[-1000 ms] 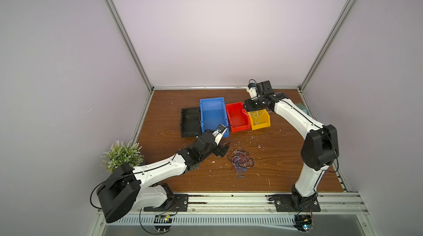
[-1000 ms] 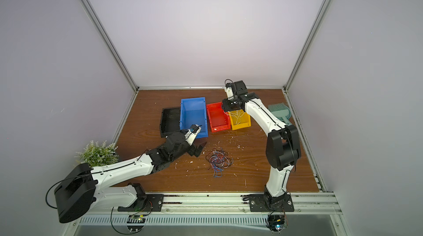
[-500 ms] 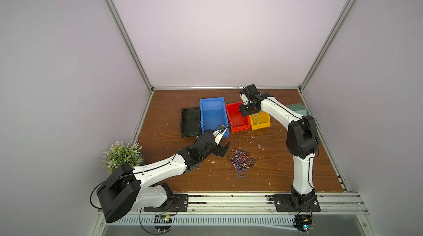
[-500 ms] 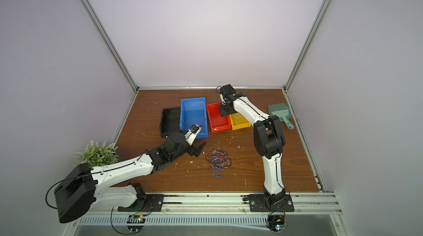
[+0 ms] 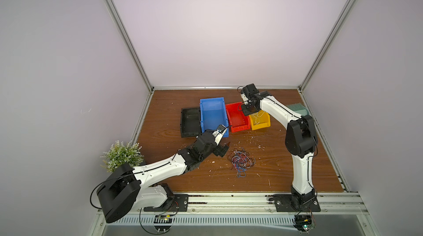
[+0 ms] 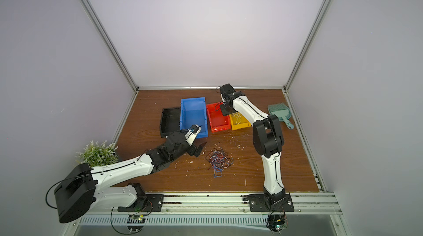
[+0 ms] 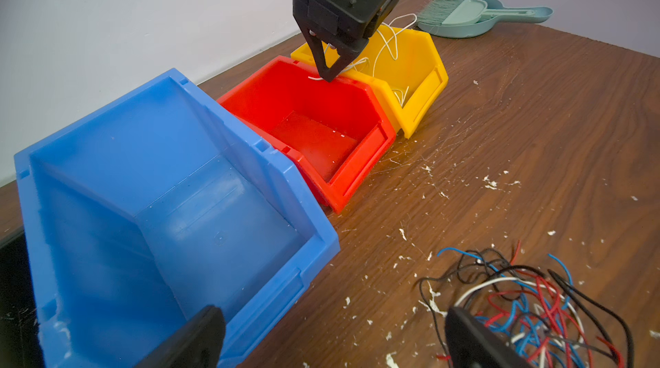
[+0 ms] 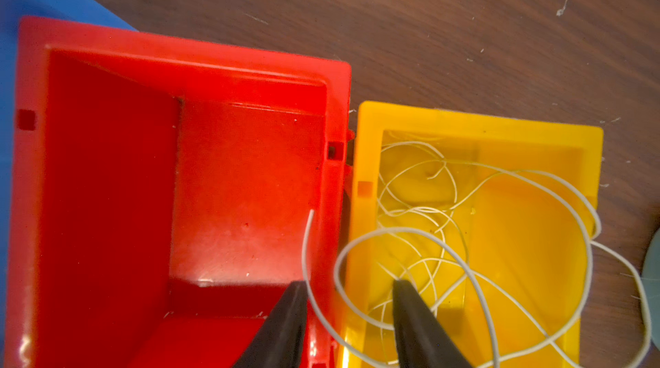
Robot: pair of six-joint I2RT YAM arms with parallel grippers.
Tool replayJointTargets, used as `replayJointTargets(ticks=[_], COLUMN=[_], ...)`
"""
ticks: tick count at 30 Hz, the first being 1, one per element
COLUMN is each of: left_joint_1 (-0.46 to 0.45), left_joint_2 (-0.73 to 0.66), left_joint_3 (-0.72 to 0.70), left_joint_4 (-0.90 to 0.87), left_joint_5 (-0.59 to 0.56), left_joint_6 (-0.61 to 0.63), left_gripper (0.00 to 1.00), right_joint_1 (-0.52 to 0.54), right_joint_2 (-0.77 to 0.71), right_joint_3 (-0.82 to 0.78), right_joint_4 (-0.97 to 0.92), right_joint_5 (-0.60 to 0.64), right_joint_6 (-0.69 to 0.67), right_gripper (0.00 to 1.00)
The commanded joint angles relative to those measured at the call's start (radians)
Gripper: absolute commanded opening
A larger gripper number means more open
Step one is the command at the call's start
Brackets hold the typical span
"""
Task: Untangle and sort cables by color
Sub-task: Adjust the cable in the bin.
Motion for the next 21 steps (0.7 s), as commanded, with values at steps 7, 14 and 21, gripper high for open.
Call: replayJointTargets(ticks=[7, 14, 21], left_joint_1=[0.009, 0.009, 0.009], left_joint_2=[0.004, 0.008, 0.011], left_joint_3=[0.009, 0.009, 0.009], left_joint_4=[-0.008, -0.008, -0.006], left_joint_5=[-0.006, -0.003, -0.002], left_joint_6=[0.003, 0.003, 0.002], left_gripper=[0.99, 0.99, 0.99], right_joint_1=[0.005, 0.005, 0.005], right_joint_2=[-0.005, -0.006, -0.013], right_joint_3=[0.033, 0.033, 0.033], right_joint_4=[-0.025, -0.028, -0.028], right_joint_5=[0.032, 0.032, 0.036], right_joint_6=[-0.013, -0.019, -0.023], right_gripper=[0.22, 0.05, 0.00])
